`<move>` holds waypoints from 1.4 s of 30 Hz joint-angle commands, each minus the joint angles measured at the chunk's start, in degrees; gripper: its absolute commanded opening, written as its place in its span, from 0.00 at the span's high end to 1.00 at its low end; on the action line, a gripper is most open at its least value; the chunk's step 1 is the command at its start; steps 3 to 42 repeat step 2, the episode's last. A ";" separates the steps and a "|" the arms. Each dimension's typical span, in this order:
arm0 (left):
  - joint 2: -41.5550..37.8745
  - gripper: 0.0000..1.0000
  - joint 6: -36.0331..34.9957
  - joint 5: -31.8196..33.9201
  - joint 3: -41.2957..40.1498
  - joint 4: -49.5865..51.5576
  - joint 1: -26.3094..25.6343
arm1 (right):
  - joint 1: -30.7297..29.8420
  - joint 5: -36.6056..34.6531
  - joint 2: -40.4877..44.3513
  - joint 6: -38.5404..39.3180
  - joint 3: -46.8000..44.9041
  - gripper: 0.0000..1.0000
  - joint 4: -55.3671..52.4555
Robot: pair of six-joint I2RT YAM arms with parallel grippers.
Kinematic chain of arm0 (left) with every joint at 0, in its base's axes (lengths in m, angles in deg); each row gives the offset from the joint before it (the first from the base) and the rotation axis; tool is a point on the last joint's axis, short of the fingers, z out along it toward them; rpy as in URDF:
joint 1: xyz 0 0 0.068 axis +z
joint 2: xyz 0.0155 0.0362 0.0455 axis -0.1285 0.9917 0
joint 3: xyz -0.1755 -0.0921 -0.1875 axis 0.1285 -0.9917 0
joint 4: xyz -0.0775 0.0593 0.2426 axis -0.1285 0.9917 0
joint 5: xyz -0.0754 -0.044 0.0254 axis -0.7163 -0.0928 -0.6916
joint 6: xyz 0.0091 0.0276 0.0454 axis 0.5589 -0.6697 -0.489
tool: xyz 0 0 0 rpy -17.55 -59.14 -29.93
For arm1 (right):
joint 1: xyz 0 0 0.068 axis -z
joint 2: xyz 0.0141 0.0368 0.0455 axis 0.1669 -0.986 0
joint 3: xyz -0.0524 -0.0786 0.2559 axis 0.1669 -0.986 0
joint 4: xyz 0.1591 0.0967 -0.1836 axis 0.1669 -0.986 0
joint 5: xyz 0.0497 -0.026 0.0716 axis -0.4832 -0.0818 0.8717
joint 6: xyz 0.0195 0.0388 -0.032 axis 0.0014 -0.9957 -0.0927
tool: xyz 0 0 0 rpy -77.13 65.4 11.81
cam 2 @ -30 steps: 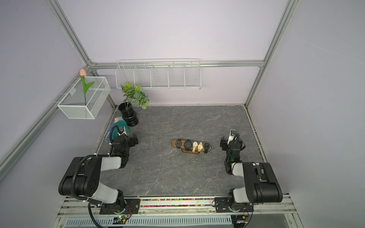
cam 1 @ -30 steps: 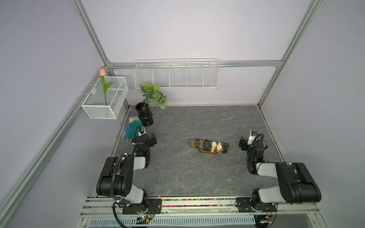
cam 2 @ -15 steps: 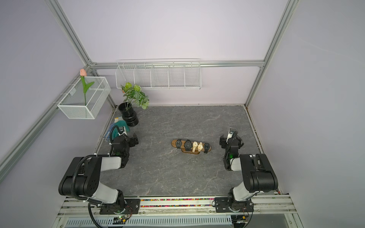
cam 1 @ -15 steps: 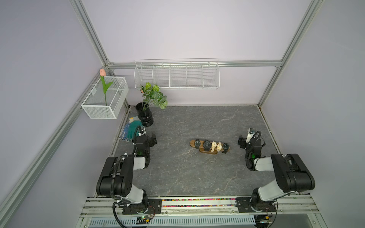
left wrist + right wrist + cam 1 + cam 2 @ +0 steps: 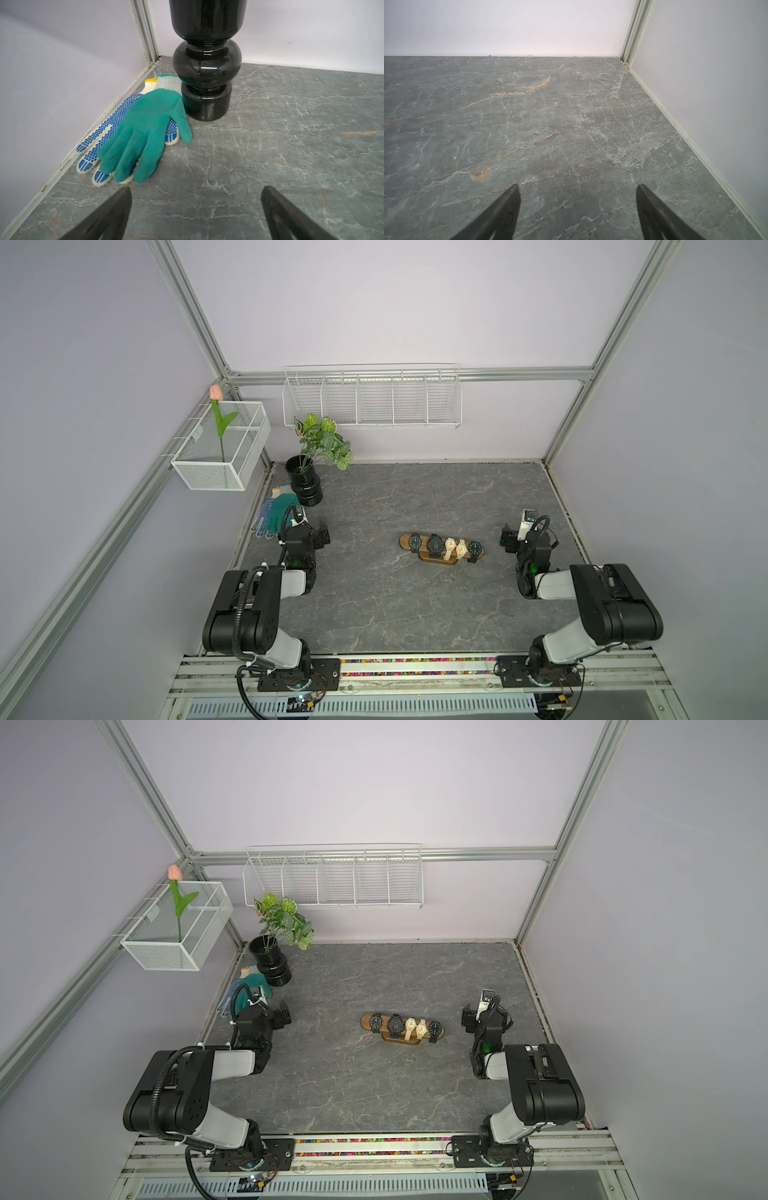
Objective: Place watch on stand
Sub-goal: Reset both arms
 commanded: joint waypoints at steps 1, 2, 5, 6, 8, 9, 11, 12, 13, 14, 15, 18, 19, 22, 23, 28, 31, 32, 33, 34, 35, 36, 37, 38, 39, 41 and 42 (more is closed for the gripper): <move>-0.71 0.00 0.34 -1.29 1.16 -0.01 0.64 | 0.32 1.60 0.24 1.10 0.66 0.11 0.89; -0.71 0.01 0.39 -1.65 1.29 0.19 0.77 | 0.33 1.51 0.17 0.99 0.59 0.11 1.09; -0.71 0.01 0.39 -1.65 1.29 0.19 0.77 | 0.33 1.51 0.17 0.99 0.59 0.11 1.09; -0.71 0.01 0.39 -1.65 1.29 0.19 0.77 | 0.33 1.51 0.17 0.99 0.59 0.11 1.09; -0.71 0.01 0.39 -1.65 1.29 0.19 0.77 | 0.33 1.51 0.17 0.99 0.59 0.11 1.09; -0.71 0.01 0.39 -1.65 1.29 0.19 0.77 | 0.33 1.51 0.17 0.99 0.59 0.11 1.09; -0.71 0.01 0.39 -1.65 1.29 0.19 0.77 | 0.33 1.51 0.17 0.99 0.59 0.11 1.09; -0.71 0.01 0.39 -1.65 1.29 0.19 0.77 | 0.33 1.51 0.17 0.99 0.59 0.11 1.09; -0.71 0.01 0.39 -1.65 1.29 0.19 0.77 | 0.33 1.51 0.17 0.99 0.59 0.11 1.09; -0.71 0.01 0.39 -1.65 1.29 0.19 0.77 | 0.33 1.51 0.17 0.99 0.59 0.11 1.09; -0.71 0.01 0.39 -1.65 1.29 0.19 0.77 | 0.33 1.51 0.17 0.99 0.59 0.11 1.09; -0.71 0.01 0.39 -1.65 1.29 0.19 0.77 | 0.33 1.51 0.17 0.99 0.59 0.11 1.09; -0.71 0.01 0.39 -1.65 1.29 0.19 0.77 | 0.33 1.51 0.17 0.99 0.59 0.11 1.09; -0.71 0.01 0.39 -1.65 1.29 0.19 0.77 | 0.33 1.51 0.17 0.99 0.59 0.11 1.09; -0.71 0.01 0.39 -1.65 1.29 0.19 0.77 | 0.33 1.51 0.17 0.99 0.59 0.11 1.09; -0.71 0.01 0.39 -1.65 1.29 0.19 0.77 | 0.33 1.51 0.17 0.99 0.59 0.11 1.09; -0.71 0.01 0.39 -1.65 1.29 0.19 0.77 | 0.33 1.51 0.17 0.99 0.59 0.11 1.09; -0.71 0.01 0.39 -1.65 1.29 0.19 0.77 | 0.33 1.51 0.17 0.99 0.59 0.11 1.09; -0.71 0.01 0.39 -1.65 1.29 0.19 0.77 | 0.33 1.51 0.17 0.99 0.59 0.11 1.09; -0.71 0.01 0.39 -1.65 1.29 0.19 0.77 | 0.33 1.51 0.17 0.99 0.59 0.11 1.09; -0.71 0.01 0.39 -1.65 1.29 0.19 0.77 | 0.33 1.51 0.17 0.99 0.59 0.11 1.09; -0.71 0.01 0.39 -1.65 1.29 0.19 0.77 | 0.33 1.51 0.17 0.99 0.59 0.11 1.09; -0.71 0.01 0.39 -1.65 1.29 0.19 0.77 | 0.33 1.51 0.17 0.99 0.59 0.11 1.09; -0.71 0.01 0.39 -1.65 1.29 0.19 0.77 | 0.33 1.51 0.17 0.99 0.59 0.11 1.09; -0.71 0.01 0.39 -1.65 1.29 0.19 0.77 | 0.33 1.51 0.17 0.99 0.59 0.11 1.09; -0.71 0.01 0.39 -1.65 1.29 0.19 0.77 | 0.33 1.51 0.17 0.99 0.59 0.11 1.09; -0.71 0.01 0.39 -1.65 1.29 0.19 0.77 | 0.33 1.51 0.17 0.99 0.59 0.11 1.09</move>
